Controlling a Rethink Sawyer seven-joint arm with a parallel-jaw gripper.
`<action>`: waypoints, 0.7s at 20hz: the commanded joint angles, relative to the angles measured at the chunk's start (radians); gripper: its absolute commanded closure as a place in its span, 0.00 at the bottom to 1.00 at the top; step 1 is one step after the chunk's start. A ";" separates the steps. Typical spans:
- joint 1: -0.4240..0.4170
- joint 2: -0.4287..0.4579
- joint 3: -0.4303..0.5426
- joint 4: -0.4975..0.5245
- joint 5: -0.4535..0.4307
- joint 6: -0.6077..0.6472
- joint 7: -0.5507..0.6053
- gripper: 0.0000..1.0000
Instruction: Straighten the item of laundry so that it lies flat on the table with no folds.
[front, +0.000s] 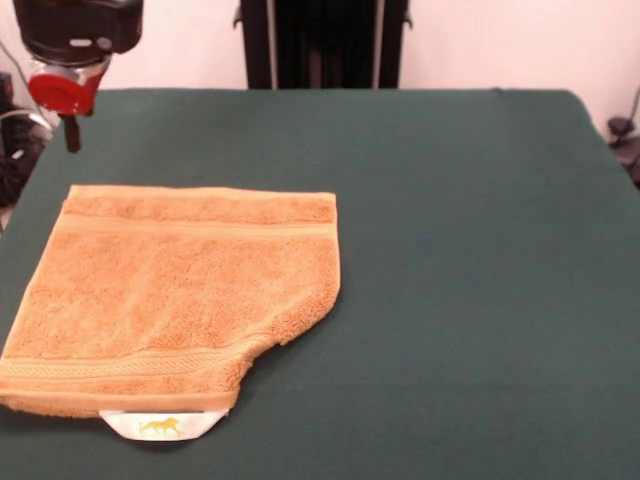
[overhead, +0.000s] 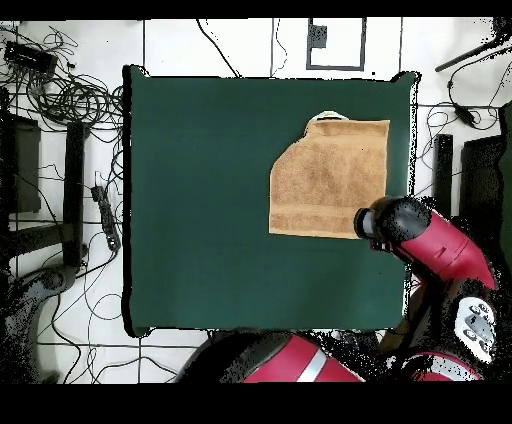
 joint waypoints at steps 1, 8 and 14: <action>0.061 0.043 0.121 -0.060 0.081 0.061 0.186 0.00; 0.088 0.093 0.090 -0.130 0.096 0.100 0.210 0.00; 0.118 0.140 0.044 -0.222 0.087 0.189 0.229 0.00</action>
